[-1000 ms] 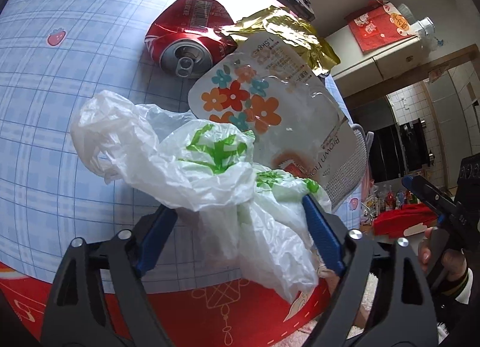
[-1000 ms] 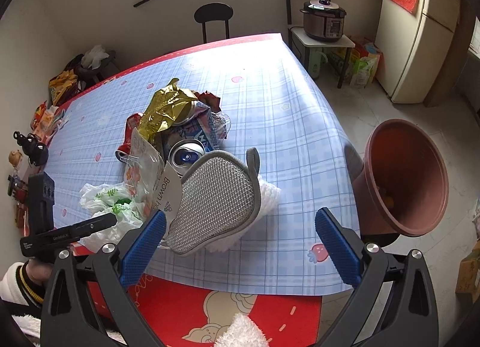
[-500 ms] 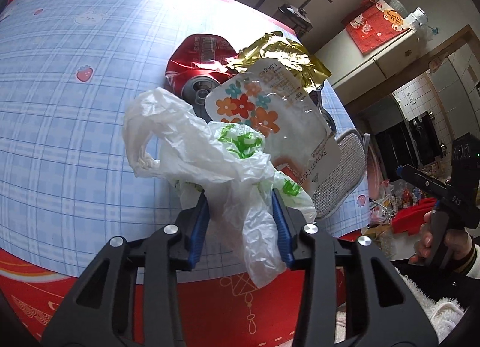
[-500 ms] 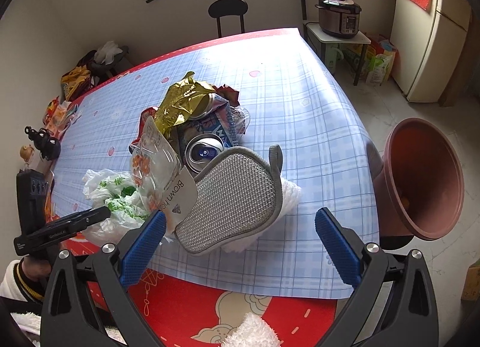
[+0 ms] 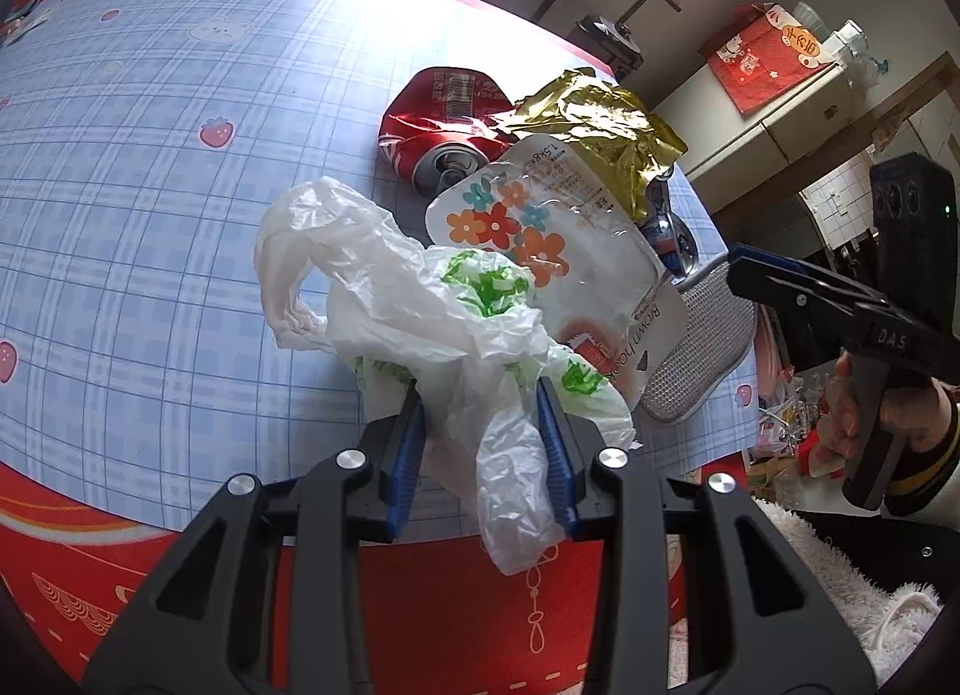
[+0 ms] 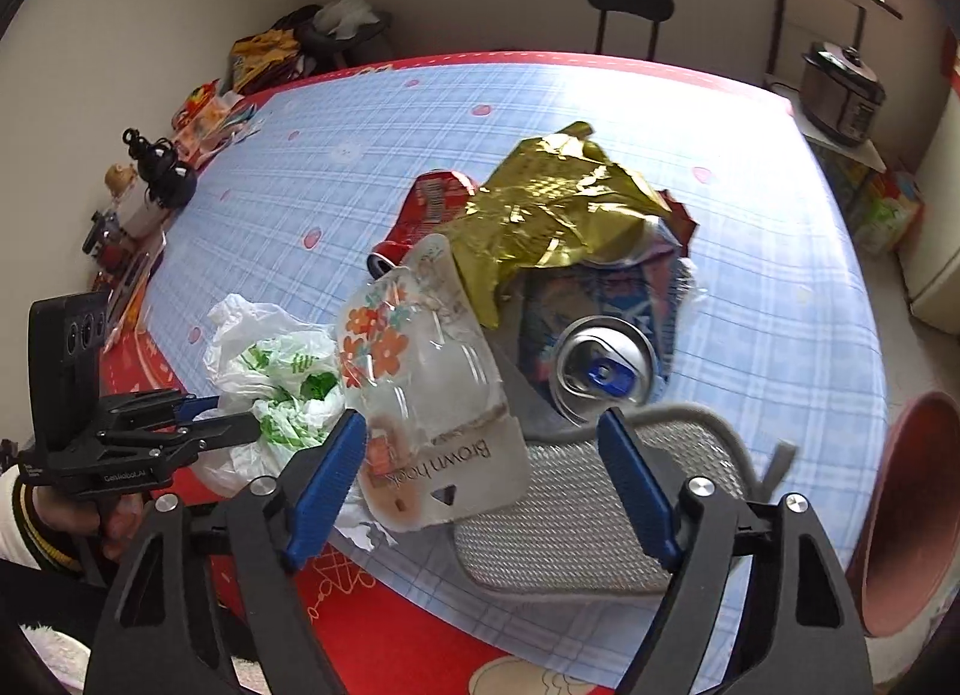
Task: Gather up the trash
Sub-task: 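Grasp the printed snack pouch with the right gripper while the left gripper holds the bag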
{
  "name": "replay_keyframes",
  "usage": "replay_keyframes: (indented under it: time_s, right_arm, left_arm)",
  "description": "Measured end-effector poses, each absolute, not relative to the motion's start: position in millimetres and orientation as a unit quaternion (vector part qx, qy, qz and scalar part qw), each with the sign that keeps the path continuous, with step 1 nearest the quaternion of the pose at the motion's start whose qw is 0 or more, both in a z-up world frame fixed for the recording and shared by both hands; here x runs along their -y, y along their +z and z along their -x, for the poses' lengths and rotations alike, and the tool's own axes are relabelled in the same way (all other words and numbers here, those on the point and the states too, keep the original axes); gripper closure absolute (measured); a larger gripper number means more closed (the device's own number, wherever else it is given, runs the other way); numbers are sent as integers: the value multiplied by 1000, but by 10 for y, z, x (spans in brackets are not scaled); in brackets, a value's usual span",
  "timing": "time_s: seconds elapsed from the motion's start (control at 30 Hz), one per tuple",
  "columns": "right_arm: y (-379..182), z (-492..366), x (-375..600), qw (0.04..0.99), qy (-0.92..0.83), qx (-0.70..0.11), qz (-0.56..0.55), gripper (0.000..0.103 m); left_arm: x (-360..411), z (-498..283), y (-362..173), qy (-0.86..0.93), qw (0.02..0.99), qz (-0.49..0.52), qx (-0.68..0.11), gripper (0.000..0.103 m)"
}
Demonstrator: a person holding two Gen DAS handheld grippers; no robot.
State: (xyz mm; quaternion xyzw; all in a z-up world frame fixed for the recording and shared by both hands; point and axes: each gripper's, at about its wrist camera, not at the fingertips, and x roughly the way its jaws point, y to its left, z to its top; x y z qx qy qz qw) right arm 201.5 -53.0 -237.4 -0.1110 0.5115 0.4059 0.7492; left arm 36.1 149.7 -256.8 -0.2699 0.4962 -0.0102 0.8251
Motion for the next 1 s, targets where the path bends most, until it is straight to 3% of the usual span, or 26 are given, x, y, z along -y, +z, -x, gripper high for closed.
replay_keyframes:
  time_s: [0.33,0.9,1.0]
  right_arm:
    - [-2722,-2001,-100,719,406,-532,190,30]
    - [-2944,-2196,-23,698,400,-571,164,29]
    - [-2936,-2199,-79,699,404,-565,170,25]
  left_arm:
    - [-1556,-392,-2688,-7,820,270,-504,65]
    - [-1494,-486,-2831,-18,814,253,-522,66]
    - [-1480,-500,-2844,-17,814,252,-524,65]
